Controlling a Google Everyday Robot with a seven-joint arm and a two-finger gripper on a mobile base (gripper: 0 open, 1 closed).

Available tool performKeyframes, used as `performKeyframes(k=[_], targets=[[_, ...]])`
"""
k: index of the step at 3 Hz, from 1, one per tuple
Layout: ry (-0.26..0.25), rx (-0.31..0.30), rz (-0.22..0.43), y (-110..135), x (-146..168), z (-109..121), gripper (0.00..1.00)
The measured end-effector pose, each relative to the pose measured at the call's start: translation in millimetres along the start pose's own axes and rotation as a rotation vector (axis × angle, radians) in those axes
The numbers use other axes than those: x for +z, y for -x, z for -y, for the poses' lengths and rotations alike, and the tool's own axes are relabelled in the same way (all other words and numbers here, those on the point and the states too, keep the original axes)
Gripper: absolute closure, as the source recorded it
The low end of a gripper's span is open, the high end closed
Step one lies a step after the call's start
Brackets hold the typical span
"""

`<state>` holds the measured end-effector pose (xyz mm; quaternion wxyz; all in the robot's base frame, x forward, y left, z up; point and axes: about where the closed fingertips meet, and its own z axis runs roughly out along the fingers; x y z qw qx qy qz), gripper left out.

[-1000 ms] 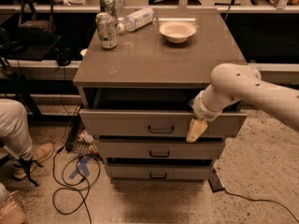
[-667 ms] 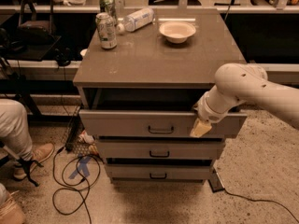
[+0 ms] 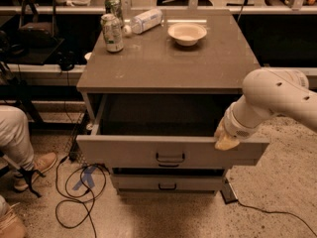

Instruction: Open top drawer

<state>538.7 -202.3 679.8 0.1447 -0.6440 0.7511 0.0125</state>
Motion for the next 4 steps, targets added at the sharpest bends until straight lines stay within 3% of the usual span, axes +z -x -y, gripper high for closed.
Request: performKeyframes(k=[1,4], targets=[[0.000,0.000,0.000,0.0,0.0,0.1,1.00],[0.004,-0.002,-0.001,0.4,1.7,-1.3,0.36]])
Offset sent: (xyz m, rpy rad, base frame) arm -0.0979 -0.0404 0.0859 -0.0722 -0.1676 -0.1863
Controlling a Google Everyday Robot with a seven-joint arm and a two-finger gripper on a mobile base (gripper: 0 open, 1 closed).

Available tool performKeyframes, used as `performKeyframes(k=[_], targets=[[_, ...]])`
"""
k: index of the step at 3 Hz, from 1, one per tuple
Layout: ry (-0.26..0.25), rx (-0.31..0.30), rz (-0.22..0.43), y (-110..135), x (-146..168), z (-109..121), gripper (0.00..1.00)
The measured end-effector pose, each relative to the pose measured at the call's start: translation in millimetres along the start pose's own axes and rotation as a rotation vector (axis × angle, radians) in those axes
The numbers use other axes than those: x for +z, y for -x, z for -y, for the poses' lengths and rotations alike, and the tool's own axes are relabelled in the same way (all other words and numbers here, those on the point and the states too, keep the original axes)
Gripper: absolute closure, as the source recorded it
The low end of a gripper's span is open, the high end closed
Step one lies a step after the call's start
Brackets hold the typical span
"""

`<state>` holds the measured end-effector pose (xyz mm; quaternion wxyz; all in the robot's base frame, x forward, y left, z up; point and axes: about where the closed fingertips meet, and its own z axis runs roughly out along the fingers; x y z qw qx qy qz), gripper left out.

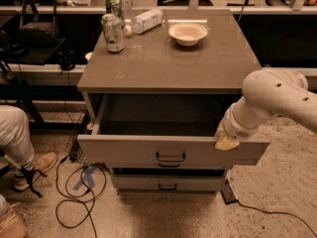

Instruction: Open top drawer

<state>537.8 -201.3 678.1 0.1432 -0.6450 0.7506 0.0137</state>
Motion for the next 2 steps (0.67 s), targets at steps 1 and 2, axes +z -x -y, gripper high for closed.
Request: performKeyframes(k=[1,2], targets=[[0.002,-0.001,0.000,0.2,0.8,-0.7,0.13],[0.004,-0.002,-0.001,0.4,1.5,-1.3,0.00]])
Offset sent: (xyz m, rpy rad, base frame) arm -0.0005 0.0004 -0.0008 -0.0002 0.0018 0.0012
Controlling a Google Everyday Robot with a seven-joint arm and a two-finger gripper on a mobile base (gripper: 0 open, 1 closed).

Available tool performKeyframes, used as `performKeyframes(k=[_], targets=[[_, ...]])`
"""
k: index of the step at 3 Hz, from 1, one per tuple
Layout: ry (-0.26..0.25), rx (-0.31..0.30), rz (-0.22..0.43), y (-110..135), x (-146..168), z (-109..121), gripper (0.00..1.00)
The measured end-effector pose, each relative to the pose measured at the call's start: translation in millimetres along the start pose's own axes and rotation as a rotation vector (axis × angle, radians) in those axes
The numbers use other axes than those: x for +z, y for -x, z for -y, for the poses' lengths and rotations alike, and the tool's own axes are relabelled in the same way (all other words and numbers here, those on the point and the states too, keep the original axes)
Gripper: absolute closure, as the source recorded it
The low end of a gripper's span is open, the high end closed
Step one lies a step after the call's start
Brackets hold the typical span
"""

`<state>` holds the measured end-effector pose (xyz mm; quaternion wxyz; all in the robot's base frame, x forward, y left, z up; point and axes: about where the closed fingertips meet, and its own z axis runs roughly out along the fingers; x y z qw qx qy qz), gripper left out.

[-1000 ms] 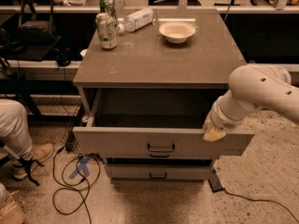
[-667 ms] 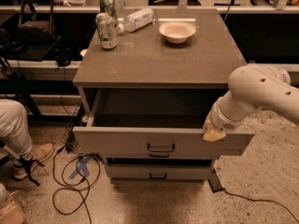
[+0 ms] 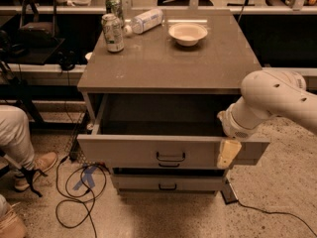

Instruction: Open top drawer

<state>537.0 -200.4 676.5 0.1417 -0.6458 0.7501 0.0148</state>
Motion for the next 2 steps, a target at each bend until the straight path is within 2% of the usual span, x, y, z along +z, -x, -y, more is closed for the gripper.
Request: performKeyframes(k=[1,2], targets=[[0.040,-0.029,-0.010,2,9,-3,0.00],[0.113,-0.084,-0.032,5,22,-10,0.00]])
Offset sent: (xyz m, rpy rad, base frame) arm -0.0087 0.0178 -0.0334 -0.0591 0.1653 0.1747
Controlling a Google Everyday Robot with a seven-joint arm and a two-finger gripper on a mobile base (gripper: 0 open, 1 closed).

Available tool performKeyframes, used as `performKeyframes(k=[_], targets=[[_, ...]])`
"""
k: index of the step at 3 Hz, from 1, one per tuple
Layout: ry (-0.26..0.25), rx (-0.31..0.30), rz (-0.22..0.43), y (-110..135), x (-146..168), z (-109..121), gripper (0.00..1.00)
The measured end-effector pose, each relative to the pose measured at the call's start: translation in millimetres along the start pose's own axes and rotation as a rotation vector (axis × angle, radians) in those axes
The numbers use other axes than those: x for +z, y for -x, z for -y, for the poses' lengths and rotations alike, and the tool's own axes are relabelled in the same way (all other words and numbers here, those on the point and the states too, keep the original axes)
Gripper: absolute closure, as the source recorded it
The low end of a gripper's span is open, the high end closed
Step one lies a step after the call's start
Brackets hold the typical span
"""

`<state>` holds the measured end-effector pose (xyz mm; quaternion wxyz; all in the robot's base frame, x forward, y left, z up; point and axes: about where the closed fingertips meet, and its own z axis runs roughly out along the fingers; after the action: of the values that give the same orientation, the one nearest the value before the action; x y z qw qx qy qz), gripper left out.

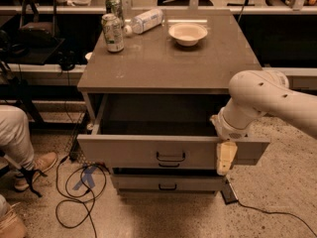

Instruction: Open top drawer

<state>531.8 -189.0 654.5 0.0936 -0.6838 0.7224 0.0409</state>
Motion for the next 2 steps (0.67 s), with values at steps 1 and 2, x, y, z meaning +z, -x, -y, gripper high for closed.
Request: performKeyframes(k=[1,2], targets=[[0.034,-0.015,-0.016,-7,3,-10,0.27],[0.056,0.013,-0.027,-22,3,-19,0.50]])
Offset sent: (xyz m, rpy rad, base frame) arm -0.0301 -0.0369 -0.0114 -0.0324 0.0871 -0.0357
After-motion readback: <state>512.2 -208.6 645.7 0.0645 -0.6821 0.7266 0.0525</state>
